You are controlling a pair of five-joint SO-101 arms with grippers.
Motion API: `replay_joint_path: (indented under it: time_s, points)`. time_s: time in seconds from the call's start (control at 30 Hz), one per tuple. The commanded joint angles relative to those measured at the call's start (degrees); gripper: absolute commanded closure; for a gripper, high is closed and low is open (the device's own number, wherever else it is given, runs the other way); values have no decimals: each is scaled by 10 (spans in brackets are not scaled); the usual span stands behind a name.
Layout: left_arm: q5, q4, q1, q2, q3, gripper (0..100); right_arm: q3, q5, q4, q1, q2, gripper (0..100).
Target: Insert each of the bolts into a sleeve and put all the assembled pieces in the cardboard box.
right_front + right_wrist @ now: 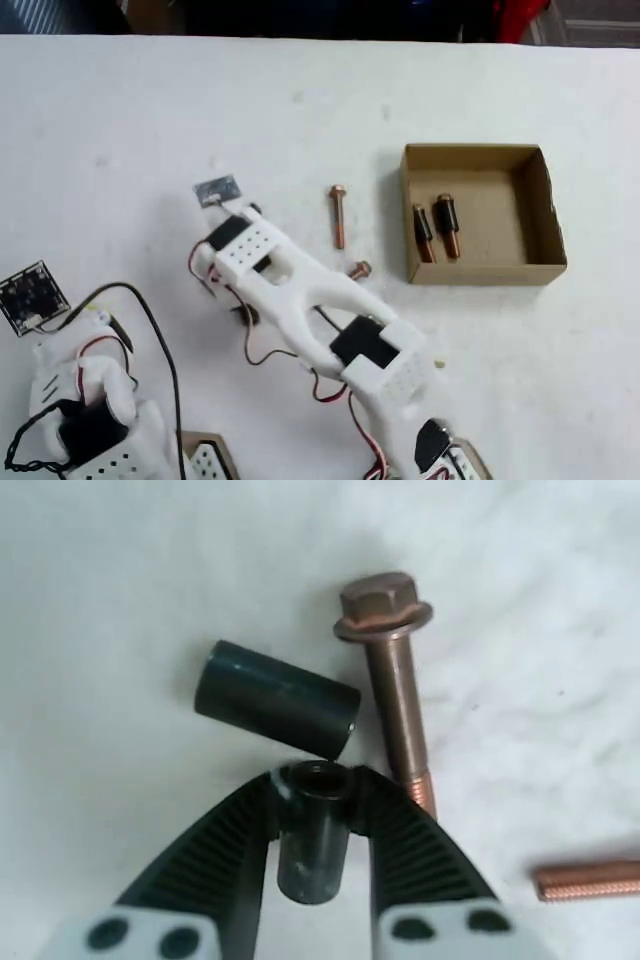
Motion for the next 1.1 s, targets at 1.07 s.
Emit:
replay_joint_path:
  time_s: [1.07]
  points:
    - [-4, 3, 5, -4, -24, 977, -11, 373, 222, 175, -488, 981]
